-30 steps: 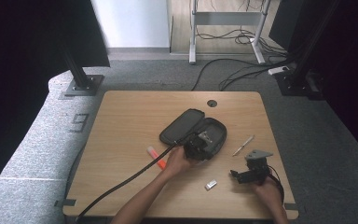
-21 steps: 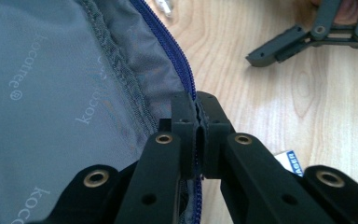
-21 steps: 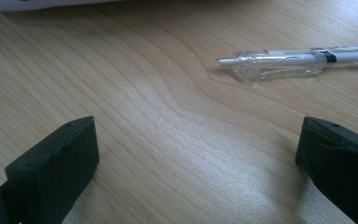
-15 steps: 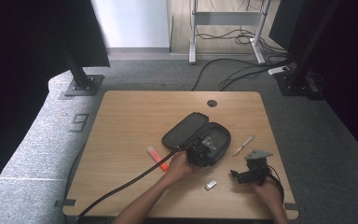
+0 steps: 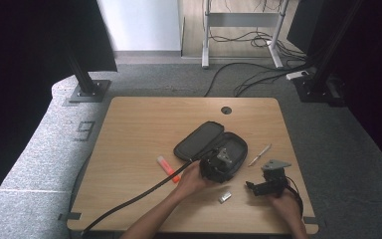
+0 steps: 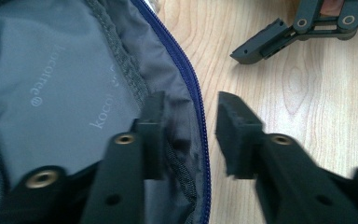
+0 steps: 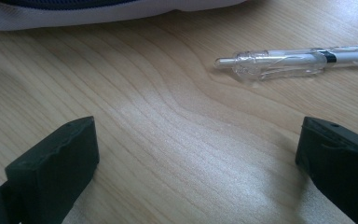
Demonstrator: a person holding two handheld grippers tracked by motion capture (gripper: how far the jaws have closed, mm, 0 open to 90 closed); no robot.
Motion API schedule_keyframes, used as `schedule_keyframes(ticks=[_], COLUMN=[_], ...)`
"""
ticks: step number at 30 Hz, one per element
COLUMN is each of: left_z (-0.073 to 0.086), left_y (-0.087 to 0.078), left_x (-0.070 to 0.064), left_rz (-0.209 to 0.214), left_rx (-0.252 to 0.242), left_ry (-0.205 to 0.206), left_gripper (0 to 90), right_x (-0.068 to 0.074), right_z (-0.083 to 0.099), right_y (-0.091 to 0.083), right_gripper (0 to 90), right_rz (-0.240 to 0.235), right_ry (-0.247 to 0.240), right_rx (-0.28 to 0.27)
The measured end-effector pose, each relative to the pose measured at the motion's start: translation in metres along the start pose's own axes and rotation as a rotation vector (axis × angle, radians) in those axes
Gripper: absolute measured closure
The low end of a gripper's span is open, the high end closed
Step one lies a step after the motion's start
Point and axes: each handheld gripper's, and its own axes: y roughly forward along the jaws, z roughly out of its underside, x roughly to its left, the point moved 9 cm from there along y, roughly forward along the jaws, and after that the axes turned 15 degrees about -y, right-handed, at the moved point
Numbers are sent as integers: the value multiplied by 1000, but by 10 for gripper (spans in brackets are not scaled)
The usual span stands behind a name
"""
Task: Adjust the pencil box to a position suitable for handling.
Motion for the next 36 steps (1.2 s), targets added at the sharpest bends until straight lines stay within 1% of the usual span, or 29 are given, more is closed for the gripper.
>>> schedule_keyframes(ticks=[4, 5, 6, 7, 8, 9, 10, 11, 13, 15, 16, 17, 18, 19, 25, 29, 33, 36], left_z=[-2, -2, -2, -2, -3, -2, -2, -2, -2, -1, -1, -1, 0, 0, 5, 8, 13, 17], left_y=[-5, -7, -7, -9, -10, -11, -13, -15, -18, -20, -21, -23, -25, -26, -38, -46, -54, -59], left_x=[0, 0, 0, 1, 1, 0, 1, 0, 1, 0, 0, 1, 1, 1, 7, 10, 15, 18], left_rz=[8, 8, 8, 11, 18, 26, 27, 32, 30, 33, 36, 37, 38, 37, 11, 2, -16, -32], left_rx=[-8, -12, -12, -8, -6, -4, -4, -5, -6, -11, -14, -13, -14, -13, -17, -32, -48, -56], left_ry=[-16, -26, -26, -27, -30, -35, -43, -43, -41, -46, -46, -43, -40, -31, -31, -44, -53, -61], left_gripper=[492, 435, 406, 379, 379, 360, 325, 284, 252, 243, 224, 198, 198, 170, 144, 134, 100, 59], right_x=[0, 0, 0, 0, 0, 0, 0, 0, 0, 0, 0, 0, 0, 0, 0, 0, 0, 0], right_z=[0, 0, 0, 0, 0, 0, 0, 0, 0, 0, 0, 0, 0, 0, 0, 0, 0, 0], right_y=[0, 0, 0, 0, 0, 0, 0, 0, 0, 0, 0, 0, 0, 0, 0, 0, 0, 0], right_gripper=[0, 0, 0, 0, 0, 0, 0, 0, 0, 0, 0, 0, 0, 0, 0, 0, 0, 0], right_rz=[0, 0, 0, 0, 0, 0, 0, 0, 0, 0, 0, -1, -1, 0, 0, 0, 0, 0], right_ry=[0, 0, 0, 0, 0, 0, 0, 1, 1, 1, 1, 1, 1, 1, 0, 0, 1, 0], right_rx=[0, 0, 0, 0, 0, 0, 0, 0, 0, 0, 0, 1, 1, 0, 0, 0, 0, 0])
